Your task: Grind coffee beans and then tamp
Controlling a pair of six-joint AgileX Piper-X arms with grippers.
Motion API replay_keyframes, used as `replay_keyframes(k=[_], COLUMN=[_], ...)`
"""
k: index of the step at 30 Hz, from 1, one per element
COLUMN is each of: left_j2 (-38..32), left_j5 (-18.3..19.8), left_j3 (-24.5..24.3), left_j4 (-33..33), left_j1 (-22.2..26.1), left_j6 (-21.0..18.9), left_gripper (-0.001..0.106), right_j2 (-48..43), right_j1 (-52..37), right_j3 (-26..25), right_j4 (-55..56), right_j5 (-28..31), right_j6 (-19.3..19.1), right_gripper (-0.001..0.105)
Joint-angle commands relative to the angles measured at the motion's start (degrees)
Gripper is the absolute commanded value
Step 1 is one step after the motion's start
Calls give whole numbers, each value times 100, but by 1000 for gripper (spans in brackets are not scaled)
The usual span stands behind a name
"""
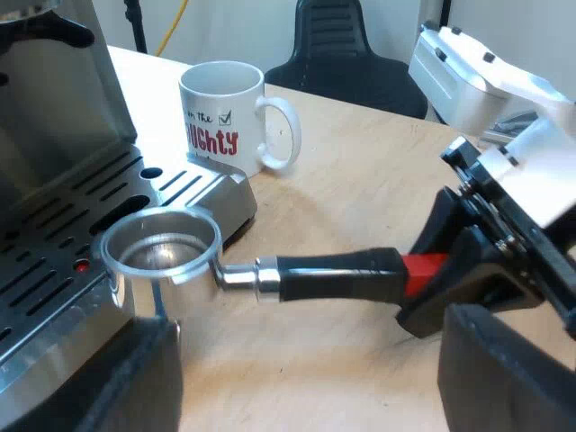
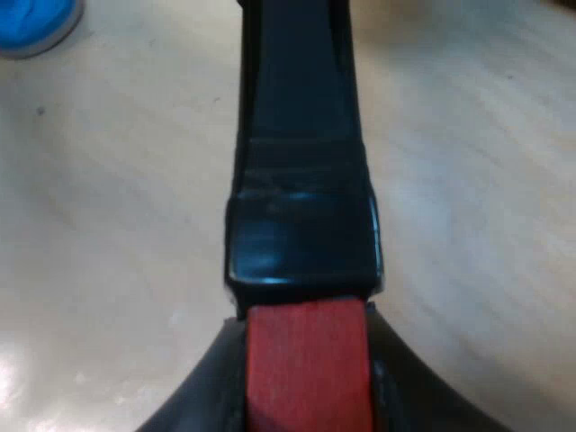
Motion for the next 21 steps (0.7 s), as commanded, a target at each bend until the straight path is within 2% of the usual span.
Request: replay_keyframes(k=[1, 2, 9, 21], left_j2=[-40, -40, -40, -40], left_j5=[45, 45, 45, 45], left_j3=[-11, -11, -11, -11], left_j4=[-52, -52, -52, -52], left_j1=[-30, -30, -30, -30], left_j6=[-68, -68, -68, -68], left_gripper=[62, 62, 62, 62], right_j2=[-84, -84, -66, 739], right_j1=[-73, -74, -74, -74], right_j3=[107, 170, 309, 306], right_j4=[-510, -602, -683, -1267], right_j5=[45, 33, 34, -114], right_j6=[-269, -364, -374, -374], right_gripper=[0, 0, 0, 0])
